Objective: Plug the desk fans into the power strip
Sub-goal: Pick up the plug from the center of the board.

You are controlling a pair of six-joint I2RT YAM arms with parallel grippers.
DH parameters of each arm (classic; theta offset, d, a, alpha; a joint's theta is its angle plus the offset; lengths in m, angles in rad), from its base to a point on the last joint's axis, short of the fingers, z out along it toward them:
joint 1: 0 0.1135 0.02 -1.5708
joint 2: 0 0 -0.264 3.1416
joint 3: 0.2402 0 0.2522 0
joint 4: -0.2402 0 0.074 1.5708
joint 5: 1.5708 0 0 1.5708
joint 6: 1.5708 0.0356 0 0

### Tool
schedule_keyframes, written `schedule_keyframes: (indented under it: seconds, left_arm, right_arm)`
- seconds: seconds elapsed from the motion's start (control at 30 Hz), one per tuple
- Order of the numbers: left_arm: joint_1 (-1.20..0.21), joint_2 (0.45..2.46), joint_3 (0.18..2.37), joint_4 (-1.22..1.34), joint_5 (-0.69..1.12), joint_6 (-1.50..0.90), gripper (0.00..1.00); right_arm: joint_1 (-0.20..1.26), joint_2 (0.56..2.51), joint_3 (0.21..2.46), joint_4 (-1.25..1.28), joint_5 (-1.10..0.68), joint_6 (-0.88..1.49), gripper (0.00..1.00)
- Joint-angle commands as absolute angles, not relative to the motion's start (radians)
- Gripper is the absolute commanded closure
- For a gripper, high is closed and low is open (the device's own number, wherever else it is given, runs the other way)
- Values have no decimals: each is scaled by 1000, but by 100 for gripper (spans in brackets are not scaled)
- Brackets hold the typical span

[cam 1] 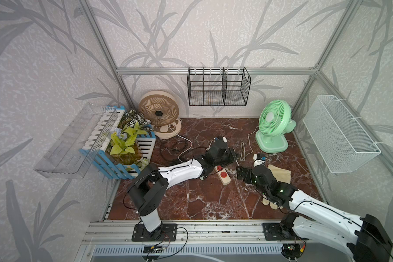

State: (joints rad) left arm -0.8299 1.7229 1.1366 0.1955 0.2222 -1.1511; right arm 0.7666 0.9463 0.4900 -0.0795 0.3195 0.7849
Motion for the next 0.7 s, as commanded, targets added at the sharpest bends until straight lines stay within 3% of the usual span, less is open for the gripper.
schedule_keyframes:
  seconds: [0.0, 0.1, 0.17, 0.4, 0.67]
  left_arm:
    - [-825, 1711, 1199, 121, 192, -1206, 100]
    - [-825, 1724, 1221, 71, 175, -1229, 100]
    - [-825, 1722, 1227, 46, 156, -1246, 100]
    - [-826, 1737, 1268, -18, 136, -1285, 100]
    - [-827, 1739, 1268, -19, 131, -1311, 100]
  right_arm:
    - [767, 956, 540, -139, 293, 781, 1]
    - [767, 1012, 622, -248, 299, 775, 0]
    - [766, 1027, 636, -262, 292, 748, 4]
    - [767, 1117, 710, -308, 265, 735, 36]
    - [767, 1209, 767, -309, 256, 752, 41]
